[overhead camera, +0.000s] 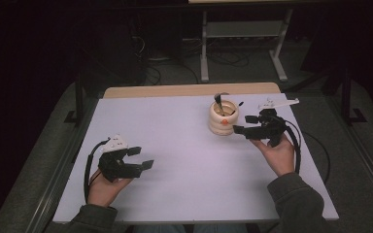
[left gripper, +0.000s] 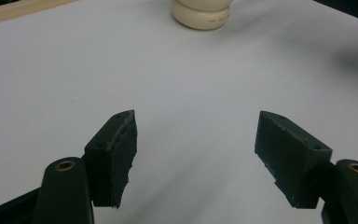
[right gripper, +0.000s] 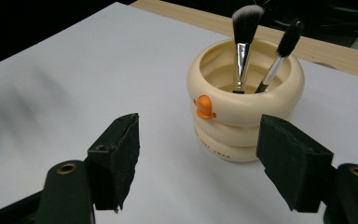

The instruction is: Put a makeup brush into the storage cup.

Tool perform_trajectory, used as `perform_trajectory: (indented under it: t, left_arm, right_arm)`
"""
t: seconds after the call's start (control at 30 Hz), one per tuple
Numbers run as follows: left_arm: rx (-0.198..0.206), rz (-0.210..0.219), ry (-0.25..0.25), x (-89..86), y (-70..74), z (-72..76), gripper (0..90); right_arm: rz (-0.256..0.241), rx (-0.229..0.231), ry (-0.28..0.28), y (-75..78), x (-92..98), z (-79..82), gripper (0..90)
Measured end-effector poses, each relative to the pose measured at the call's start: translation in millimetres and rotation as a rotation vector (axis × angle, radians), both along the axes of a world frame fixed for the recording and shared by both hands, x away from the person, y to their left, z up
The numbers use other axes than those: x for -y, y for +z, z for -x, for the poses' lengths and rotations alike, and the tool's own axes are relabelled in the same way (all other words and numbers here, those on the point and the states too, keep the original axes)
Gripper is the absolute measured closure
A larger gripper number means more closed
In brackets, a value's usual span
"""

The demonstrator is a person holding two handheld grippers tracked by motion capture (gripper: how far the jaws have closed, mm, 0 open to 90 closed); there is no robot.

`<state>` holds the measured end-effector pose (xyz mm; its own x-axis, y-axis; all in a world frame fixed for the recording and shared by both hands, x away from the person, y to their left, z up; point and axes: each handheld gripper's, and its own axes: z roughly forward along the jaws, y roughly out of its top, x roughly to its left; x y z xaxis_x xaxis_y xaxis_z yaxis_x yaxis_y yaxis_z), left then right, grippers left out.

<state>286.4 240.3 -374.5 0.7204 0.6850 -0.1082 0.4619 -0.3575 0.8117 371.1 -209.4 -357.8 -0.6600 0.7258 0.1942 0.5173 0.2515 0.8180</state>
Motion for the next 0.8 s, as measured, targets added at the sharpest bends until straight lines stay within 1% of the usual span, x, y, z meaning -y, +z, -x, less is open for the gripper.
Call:
perform_trajectory:
  t: [0.03,0.1,0.27,0.3,0.33,0.4,0.53,0.57,0.67,0.8]
  left_arm:
    - [0.003,-0.005,-0.002,-1.1,0.1,-0.3,28.8]
    - [0.004,-0.003,-0.001,-1.1,-0.1,-0.2,28.4]
    - [0.007,0.004,0.005,-3.0,-1.1,-0.2,27.6]
    - [0.007,0.001,0.005,-3.6,-1.1,-0.4,27.6]
    - [0.009,0.003,0.006,-4.0,-1.4,-0.5,27.4]
    - [0.008,0.001,0.005,-5.0,-1.7,-0.5,27.0]
    - [0.016,0.004,0.001,-5.4,-1.9,-0.2,26.3]
    - [0.025,0.000,-0.006,-6.7,-1.1,0.2,26.3]
    - [0.027,0.011,0.001,-8.7,-1.3,1.2,26.1]
    - [0.026,0.009,0.004,-13.7,-2.2,1.0,25.3]
  right_arm:
    - [0.000,-0.003,0.000,-0.1,-0.1,0.6,28.6]
    - [-0.001,-0.007,0.004,-1.4,-0.2,2.9,28.2]
    - [-0.004,-0.004,0.007,-4.7,1.2,7.5,27.7]
    - [-0.006,0.003,0.008,-5.7,1.8,7.7,27.5]
    - [-0.010,-0.006,0.004,-6.2,1.8,9.1,27.0]
    - [-0.011,-0.005,0.003,-7.2,2.6,10.7,26.4]
    - [-0.015,-0.006,0.004,-6.2,2.8,13.1,25.9]
    - [-0.018,0.002,0.006,-5.8,2.8,13.7,25.8]
    - [-0.016,0.011,0.013,-3.4,1.7,18.5,25.2]
    - [-0.017,0.023,0.021,-4.1,0.4,22.5,24.6]
